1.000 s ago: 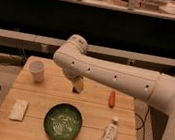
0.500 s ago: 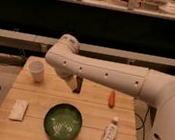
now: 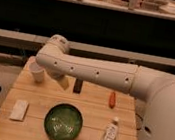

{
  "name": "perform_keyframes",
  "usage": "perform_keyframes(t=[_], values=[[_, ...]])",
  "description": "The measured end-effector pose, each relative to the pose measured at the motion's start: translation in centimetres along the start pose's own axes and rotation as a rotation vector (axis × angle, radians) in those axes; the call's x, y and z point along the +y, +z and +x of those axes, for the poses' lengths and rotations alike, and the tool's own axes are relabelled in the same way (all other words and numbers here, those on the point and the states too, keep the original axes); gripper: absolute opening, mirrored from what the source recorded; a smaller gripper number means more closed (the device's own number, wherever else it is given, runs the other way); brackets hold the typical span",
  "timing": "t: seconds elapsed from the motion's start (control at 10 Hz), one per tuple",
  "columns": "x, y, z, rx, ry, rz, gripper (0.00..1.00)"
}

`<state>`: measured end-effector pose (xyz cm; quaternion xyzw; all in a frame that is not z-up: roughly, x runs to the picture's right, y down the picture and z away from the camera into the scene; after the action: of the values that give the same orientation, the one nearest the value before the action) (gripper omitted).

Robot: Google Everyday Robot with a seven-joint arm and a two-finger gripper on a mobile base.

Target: Place the white sponge in the ceramic bowl

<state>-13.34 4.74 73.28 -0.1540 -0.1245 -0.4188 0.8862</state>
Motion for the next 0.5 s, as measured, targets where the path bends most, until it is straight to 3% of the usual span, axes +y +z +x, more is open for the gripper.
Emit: perform_keyframes(t=[0.5], values=[[-1.5,0.5,-2.1,-0.01,-0.085,0.036,0.8]])
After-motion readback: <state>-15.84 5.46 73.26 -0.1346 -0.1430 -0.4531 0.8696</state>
